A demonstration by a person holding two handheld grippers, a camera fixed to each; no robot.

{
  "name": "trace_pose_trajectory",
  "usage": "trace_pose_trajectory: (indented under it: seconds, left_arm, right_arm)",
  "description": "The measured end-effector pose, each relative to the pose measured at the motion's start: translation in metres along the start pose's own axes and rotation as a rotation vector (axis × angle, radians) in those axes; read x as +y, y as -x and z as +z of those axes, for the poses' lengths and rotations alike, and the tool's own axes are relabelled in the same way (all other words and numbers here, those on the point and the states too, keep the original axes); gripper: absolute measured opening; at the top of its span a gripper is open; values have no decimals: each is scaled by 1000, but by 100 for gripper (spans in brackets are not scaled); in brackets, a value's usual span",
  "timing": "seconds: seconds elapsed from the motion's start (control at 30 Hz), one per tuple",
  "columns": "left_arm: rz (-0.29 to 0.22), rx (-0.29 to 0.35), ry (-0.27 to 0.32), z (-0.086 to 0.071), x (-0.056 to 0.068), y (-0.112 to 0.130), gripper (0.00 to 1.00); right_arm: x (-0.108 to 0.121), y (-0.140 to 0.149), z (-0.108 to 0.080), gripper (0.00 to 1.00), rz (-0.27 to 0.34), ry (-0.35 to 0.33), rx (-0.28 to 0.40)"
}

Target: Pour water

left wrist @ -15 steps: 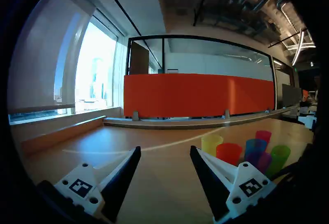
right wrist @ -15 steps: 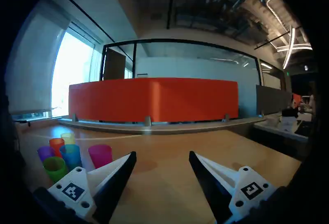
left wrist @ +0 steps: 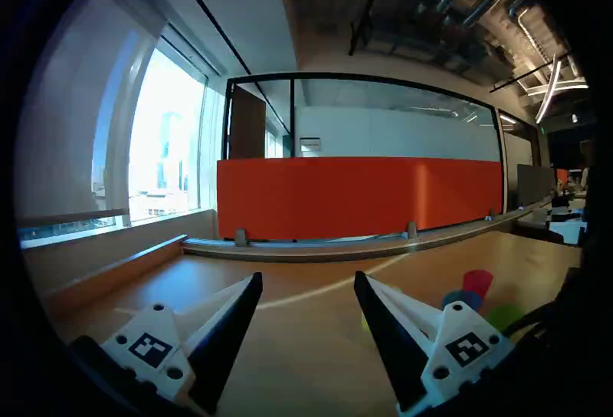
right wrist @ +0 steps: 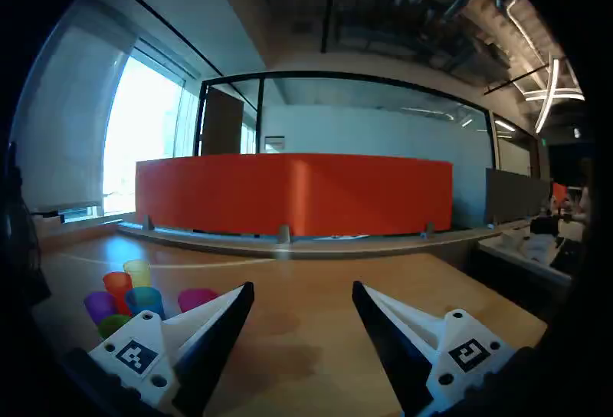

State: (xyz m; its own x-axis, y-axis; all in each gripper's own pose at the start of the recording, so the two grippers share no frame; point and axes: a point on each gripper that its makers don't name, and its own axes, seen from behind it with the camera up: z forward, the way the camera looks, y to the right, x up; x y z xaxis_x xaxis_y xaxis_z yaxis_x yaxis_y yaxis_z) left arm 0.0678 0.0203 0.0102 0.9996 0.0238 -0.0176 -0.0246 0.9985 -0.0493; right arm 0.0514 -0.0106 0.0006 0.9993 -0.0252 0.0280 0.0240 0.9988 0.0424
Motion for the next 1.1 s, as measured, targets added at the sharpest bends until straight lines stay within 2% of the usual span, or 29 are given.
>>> trace_pose_trajectory:
  seconds: [0.3, 0.6, 0.8, 1.1]
  left_arm:
    - [-36, -28, 52, 12, 10, -46, 88]
    - [-26, -32, 85, 24, 17, -99, 88]
    - [-24, -22, 112, 28, 24, -125, 88]
    - [-33, -7, 142, 31, 29, -137, 88]
  right_arm:
    - [-8, -46, 5, 99, -6, -31, -36]
    - [-14, -106, 12, 99, 12, -62, -22]
    - [-17, -115, 14, 99, 9, -76, -36]
    - [-18, -119, 17, 100, 9, -79, -39]
